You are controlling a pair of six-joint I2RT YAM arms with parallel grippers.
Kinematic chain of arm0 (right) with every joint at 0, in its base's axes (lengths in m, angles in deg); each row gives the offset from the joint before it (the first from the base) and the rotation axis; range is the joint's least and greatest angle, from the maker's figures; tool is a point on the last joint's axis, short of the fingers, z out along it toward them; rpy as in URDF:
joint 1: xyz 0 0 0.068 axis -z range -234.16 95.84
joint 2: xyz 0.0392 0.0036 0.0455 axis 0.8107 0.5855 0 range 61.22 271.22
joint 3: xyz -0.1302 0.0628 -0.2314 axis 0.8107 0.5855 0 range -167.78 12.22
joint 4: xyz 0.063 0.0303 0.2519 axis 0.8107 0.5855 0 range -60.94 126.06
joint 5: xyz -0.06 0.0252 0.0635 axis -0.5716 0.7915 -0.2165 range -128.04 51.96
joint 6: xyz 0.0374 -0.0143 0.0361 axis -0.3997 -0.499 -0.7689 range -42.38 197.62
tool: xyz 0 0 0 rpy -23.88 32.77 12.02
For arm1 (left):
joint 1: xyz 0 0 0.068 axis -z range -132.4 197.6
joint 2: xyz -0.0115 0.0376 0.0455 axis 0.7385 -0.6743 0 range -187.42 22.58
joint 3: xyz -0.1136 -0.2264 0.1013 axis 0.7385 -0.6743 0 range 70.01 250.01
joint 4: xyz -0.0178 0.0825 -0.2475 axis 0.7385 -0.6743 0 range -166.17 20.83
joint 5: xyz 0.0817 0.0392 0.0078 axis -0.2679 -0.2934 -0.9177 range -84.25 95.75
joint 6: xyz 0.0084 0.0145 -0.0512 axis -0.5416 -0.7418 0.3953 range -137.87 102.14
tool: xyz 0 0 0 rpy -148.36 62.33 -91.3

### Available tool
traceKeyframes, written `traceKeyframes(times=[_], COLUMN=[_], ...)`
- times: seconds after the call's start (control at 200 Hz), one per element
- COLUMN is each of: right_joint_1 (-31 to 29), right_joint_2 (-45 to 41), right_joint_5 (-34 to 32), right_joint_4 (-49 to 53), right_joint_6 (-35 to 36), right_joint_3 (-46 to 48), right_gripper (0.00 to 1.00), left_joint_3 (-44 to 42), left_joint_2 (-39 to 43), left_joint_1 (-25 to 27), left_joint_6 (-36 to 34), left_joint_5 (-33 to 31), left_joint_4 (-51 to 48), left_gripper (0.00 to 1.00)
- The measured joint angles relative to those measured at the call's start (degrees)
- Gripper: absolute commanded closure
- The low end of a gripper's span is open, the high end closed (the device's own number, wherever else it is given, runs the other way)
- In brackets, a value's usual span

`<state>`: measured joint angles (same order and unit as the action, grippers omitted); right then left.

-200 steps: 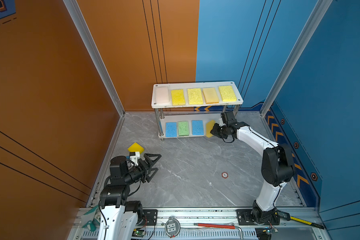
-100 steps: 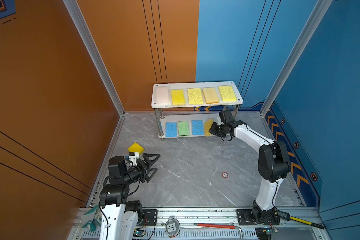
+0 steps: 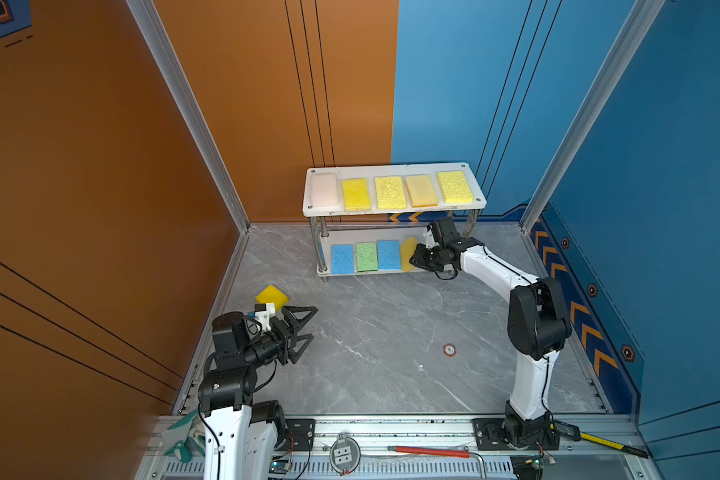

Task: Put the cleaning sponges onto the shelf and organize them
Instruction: 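Set the yellow sponge beside the blue sponge on the lower shelf, open right gripper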

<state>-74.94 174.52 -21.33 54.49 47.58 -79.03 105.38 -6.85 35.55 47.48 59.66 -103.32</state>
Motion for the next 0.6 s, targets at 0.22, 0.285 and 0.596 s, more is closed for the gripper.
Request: traceKeyframes(times=[0.22,0.285,0.596], right_joint_1=[-0.46,-0.28,1.49], right_joint_2=[0.11,0.31,1.51], right_joint_5=[0.87,1.31,3.45], right_joint_4=[1.27,1.60,1.64], right_joint_6=[1.77,1.79,1.40], right_joint_3=[-1.29,-1.29,-1.27], right_gripper=[0.72,0.70,0.51], left_joint_3=[0.00,0.00,-0.07], left_joint_2=[0.07,0.13,0.96], left_joint_1=[-0.98,-1.07,-1.18], left_joint_6=[0.00,0.00,0.04], left_joint_5=[0.74,0.81,0.83], left_joint_4=[0.00,0.00,0.00], left_gripper=[0.02,0.02,0.02])
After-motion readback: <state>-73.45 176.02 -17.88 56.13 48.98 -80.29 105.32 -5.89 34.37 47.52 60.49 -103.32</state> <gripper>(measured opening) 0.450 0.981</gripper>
